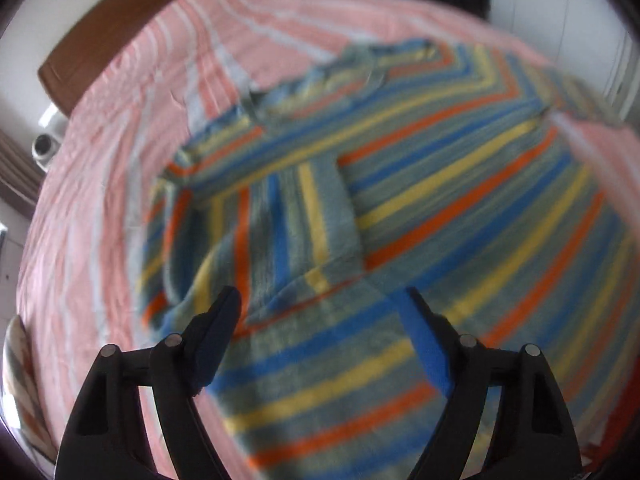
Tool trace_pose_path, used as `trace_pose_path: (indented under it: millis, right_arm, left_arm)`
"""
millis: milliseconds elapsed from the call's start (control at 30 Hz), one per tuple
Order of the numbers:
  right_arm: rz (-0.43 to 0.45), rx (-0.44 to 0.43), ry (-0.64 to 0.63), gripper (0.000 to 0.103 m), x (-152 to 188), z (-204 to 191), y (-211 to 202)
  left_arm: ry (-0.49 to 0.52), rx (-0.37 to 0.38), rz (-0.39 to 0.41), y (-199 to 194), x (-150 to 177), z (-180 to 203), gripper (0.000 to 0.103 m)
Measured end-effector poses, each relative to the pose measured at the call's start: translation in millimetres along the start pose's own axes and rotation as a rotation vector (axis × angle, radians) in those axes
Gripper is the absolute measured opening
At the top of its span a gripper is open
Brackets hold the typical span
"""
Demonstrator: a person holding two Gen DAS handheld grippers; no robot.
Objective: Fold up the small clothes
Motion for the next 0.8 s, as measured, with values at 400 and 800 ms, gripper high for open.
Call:
trace_pose_path:
  millis: [400, 800]
  right_arm:
    - [-0.009, -0.006, -0.006, 0.08, -1, -3, 4]
    - [-0.043, -0.011, -0.043, 0.08, 2, -14, 13]
  left_arm:
    - [-0.904, 0.134, 0.217, -57, 32, -212, 0.003]
    - [-1.248, -0.013, 0.165, -19, 129, -296, 0.002]
Point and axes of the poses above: each gripper's, at about its wrist camera, not at the fingertips, and y roughly the way its jaws point, z to its right, x to its underside, the point moved 2 cm from there along y, roughly the way its jaws point, and after that the axes turned 14 degrees about -y, right-handed, at the moved point
